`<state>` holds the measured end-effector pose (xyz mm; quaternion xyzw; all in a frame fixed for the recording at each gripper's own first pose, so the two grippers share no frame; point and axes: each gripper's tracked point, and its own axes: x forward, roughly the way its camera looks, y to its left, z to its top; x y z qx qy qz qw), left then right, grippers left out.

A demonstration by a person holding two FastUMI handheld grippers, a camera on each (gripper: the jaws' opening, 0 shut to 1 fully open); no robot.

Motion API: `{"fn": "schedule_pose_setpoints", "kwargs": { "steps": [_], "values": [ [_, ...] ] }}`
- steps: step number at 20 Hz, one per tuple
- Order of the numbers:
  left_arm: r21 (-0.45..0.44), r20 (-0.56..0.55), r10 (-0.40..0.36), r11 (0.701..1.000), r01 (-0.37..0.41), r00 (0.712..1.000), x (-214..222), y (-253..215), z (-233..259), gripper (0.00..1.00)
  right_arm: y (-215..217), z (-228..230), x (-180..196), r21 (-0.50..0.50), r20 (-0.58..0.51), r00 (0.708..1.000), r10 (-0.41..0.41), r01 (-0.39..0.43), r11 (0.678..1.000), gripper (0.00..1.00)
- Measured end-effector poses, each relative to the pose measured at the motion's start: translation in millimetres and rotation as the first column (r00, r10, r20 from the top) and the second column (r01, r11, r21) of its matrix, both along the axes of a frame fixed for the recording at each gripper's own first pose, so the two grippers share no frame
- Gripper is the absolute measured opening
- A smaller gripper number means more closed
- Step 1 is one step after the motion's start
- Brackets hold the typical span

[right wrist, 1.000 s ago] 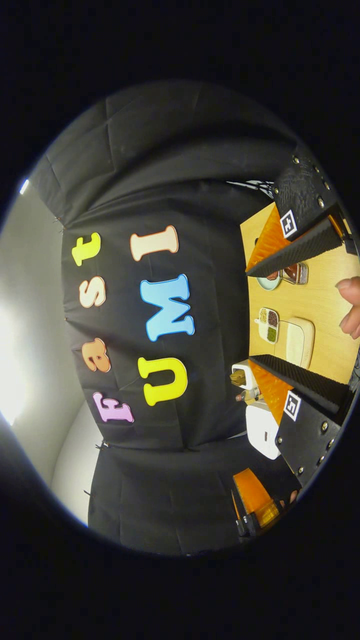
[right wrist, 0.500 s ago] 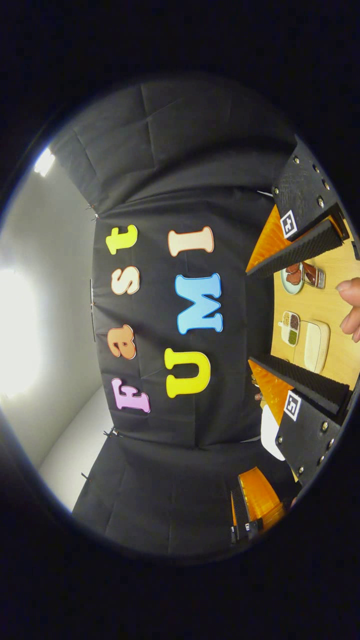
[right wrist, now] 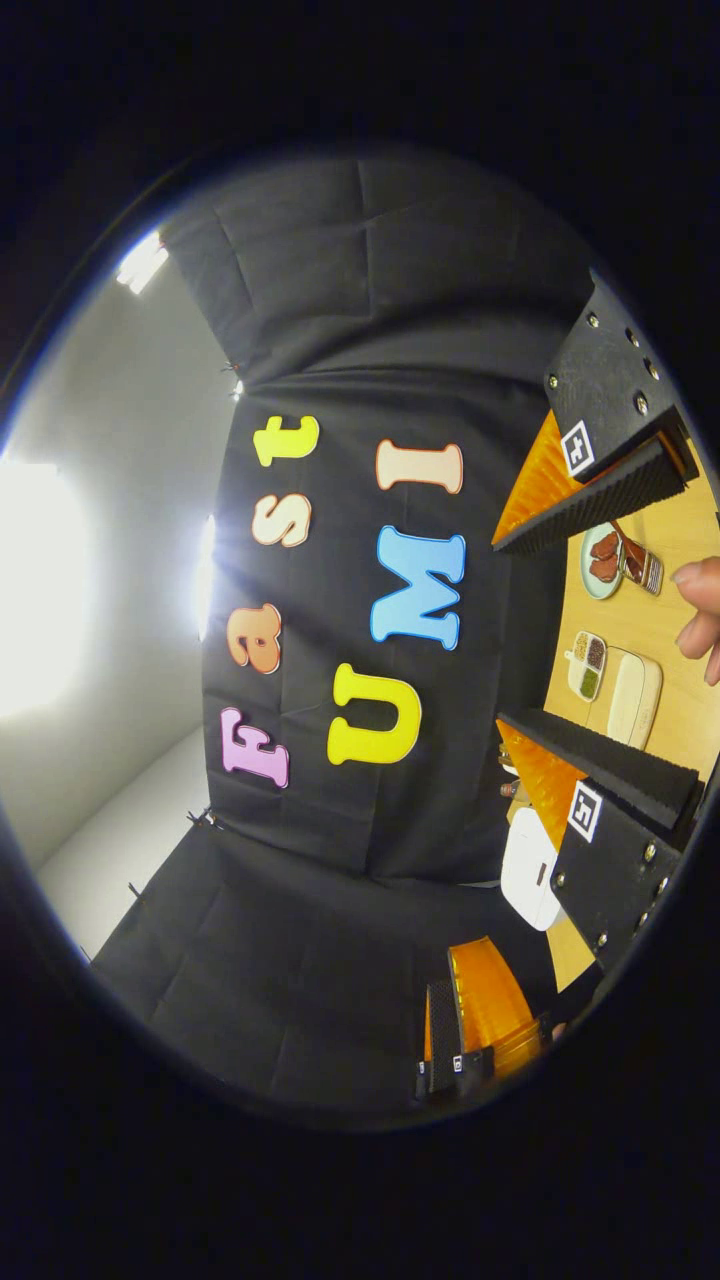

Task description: Close the left gripper, press the button to open the rice cooker; take a wooden spoon from the chopstick holder with the right hand, scoop a spoonful of rice and pour it into the rice cooker, then put the wooden spoon back into the chopstick holder.

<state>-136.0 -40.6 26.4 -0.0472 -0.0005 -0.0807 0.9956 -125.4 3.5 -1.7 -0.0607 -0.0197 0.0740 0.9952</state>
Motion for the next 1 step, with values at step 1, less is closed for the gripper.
{"fn": "schedule_pose_setpoints", "kwargs": {
  "steps": [1],
  "values": [
    [-0.008, -0.006, 0.001, 1.0, -0.001, 1.0, -0.1, 3.7, -1.9, 0.97, 3.0, -2.2, -1.5, 0.015, -0.012, 1.0, 0.005, -0.005, 1.0, 0.95]
  ]
}}
